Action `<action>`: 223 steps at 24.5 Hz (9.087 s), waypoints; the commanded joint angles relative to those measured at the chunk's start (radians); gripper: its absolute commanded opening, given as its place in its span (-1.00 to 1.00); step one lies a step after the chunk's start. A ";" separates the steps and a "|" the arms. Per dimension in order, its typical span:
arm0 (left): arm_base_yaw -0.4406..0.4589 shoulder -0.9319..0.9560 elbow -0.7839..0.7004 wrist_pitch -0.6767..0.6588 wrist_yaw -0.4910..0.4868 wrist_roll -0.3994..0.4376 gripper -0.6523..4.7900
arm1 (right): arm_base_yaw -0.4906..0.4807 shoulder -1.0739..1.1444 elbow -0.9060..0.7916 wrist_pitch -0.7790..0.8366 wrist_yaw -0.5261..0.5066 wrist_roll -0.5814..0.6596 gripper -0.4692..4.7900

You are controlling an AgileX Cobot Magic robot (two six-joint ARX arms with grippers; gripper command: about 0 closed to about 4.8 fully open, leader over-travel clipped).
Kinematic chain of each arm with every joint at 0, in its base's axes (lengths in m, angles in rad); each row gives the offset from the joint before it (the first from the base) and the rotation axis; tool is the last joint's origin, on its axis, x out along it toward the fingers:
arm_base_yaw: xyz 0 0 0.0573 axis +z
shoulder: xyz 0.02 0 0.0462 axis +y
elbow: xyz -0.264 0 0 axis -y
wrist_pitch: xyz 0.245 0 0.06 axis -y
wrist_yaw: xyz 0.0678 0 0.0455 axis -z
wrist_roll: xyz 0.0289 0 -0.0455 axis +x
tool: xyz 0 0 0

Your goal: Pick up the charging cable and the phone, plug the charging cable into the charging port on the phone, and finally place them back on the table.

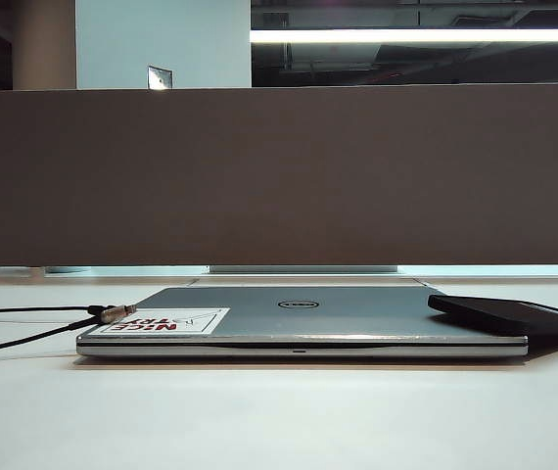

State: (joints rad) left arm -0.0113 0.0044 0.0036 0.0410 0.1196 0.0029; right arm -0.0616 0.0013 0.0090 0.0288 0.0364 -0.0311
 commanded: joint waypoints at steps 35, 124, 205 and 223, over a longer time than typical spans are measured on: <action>-0.193 0.737 0.498 0.111 0.000 0.031 -0.78 | 0.148 0.485 0.747 -0.198 -0.187 0.136 -0.84; -0.340 1.383 0.498 0.127 0.000 0.836 0.18 | 0.735 0.498 0.808 -0.540 -0.039 -0.025 -0.84; -0.792 1.099 0.520 0.235 0.001 -0.358 -0.78 | 0.418 0.546 0.809 -0.633 -0.114 0.384 -0.84; -0.791 1.099 0.531 0.218 0.001 -0.285 -0.78 | 0.082 0.597 0.512 -0.319 -0.430 0.736 -0.84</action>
State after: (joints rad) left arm -0.8032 1.1076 0.5312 0.2497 0.1200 -0.2966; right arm 0.0250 0.6018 0.5362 -0.3931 -0.3702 0.6518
